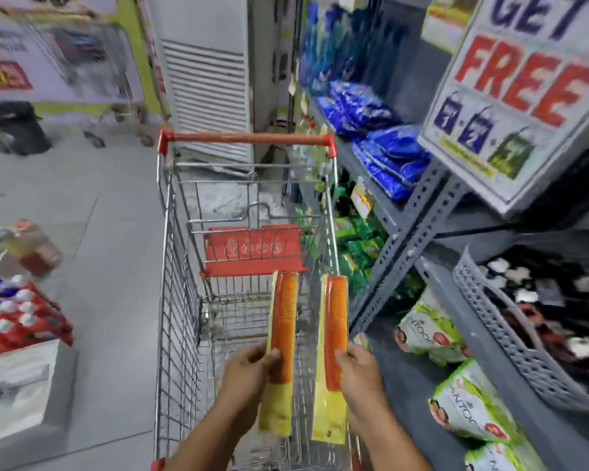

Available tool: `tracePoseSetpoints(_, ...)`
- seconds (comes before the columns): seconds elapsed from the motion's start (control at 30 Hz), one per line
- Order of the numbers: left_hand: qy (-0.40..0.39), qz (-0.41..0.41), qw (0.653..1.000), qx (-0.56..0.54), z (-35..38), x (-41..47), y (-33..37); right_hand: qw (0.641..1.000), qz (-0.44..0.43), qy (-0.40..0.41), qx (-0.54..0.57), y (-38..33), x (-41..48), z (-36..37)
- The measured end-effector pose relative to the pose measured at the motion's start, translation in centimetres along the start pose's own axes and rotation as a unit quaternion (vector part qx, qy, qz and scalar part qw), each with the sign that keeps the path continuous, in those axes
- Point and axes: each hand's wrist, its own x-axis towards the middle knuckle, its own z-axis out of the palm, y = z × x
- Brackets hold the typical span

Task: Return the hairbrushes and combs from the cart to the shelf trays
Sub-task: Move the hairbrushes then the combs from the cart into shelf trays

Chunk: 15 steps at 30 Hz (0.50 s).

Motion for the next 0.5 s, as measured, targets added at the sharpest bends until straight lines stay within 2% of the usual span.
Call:
tracePoseSetpoints(0.23, -0.115, 0.053, 0.992, 0.002, 6.4, -5.8, 3.1, 0.990, -0.075, 0.042, 0.107, -2.9, -6.0, -9.1)
tracePoseSetpoints(0.33, -0.175, 0.060, 0.982, 0.027, 10.4, -8.8, 3.8, 0.981, -0.110, 0.090, 0.130, -2.9, -9.1, -13.5)
tracePoseSetpoints(0.5, -0.296, 0.047, 0.952, 0.057, 17.7, -14.6, 3.5, 0.962, -0.121, 0.166, 0.183, -2.5, -15.5, -21.4)
